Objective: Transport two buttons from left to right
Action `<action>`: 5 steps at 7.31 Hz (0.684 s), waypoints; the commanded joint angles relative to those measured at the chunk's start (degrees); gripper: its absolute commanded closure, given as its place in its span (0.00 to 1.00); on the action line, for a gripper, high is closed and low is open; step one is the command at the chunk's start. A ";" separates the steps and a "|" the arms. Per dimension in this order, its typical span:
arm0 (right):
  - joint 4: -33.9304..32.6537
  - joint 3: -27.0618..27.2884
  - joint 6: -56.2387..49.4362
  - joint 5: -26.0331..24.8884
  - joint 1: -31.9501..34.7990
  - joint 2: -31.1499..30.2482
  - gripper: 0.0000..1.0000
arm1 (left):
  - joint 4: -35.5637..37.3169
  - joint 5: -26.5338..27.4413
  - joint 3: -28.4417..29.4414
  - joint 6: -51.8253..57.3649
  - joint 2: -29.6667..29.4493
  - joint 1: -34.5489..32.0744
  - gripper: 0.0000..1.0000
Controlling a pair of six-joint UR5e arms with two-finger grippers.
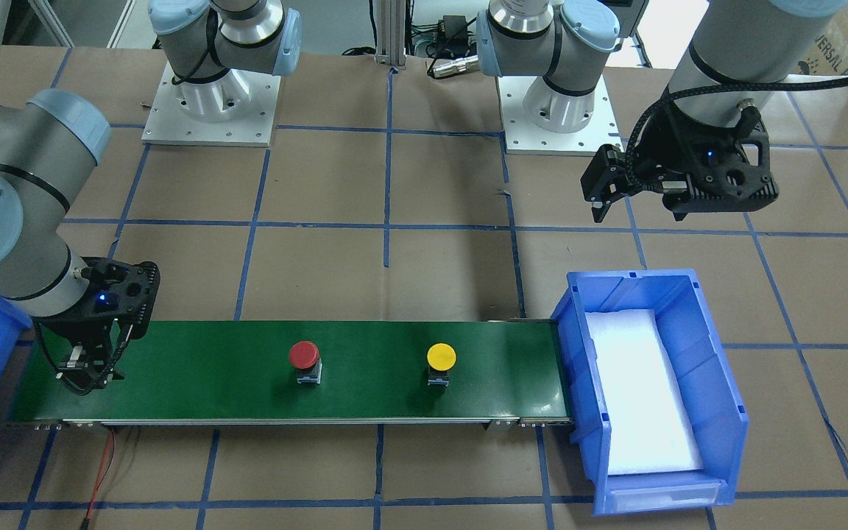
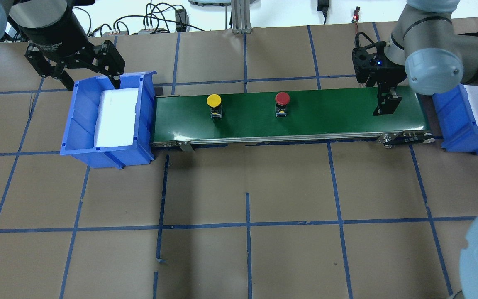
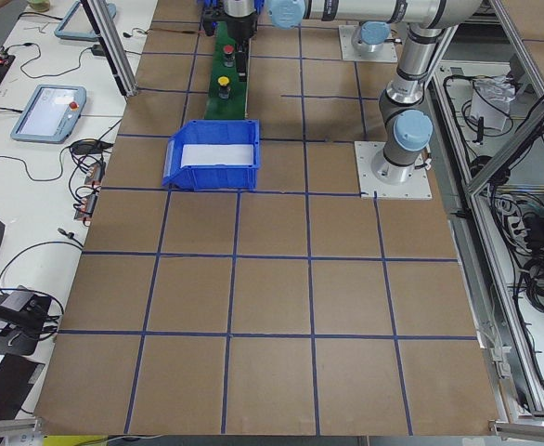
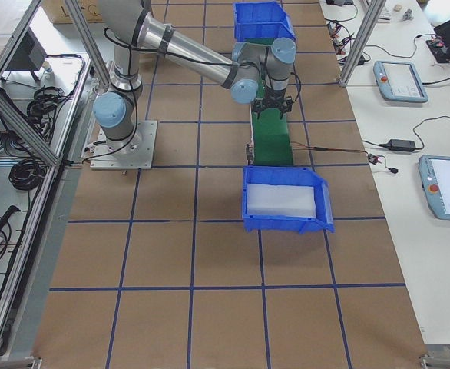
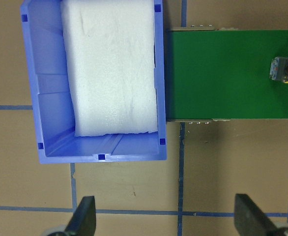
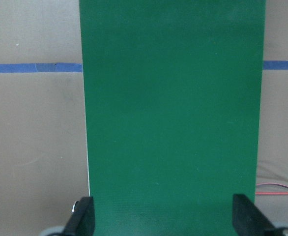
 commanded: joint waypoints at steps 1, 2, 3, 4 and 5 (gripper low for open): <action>0.12 -0.07 -0.46 0.02 0.01 0.00 0.02 | 0.15 -0.02 -0.01 0.02 0.09 -0.16 0.00; 0.12 -0.07 -0.47 0.02 0.01 -0.09 0.02 | 0.15 -0.02 -0.01 0.02 -0.08 -0.16 0.00; 0.30 -0.07 -0.90 0.02 -0.07 -0.09 0.02 | 0.15 -0.02 -0.10 0.02 0.00 -0.16 0.00; 0.30 -0.07 -1.17 0.02 -0.07 -0.09 0.02 | 0.06 -0.02 -0.10 0.02 -0.09 -0.16 0.00; 0.21 -0.07 -1.00 0.19 0.10 0.00 0.02 | 0.15 -0.20 -0.10 0.02 0.18 -0.16 0.00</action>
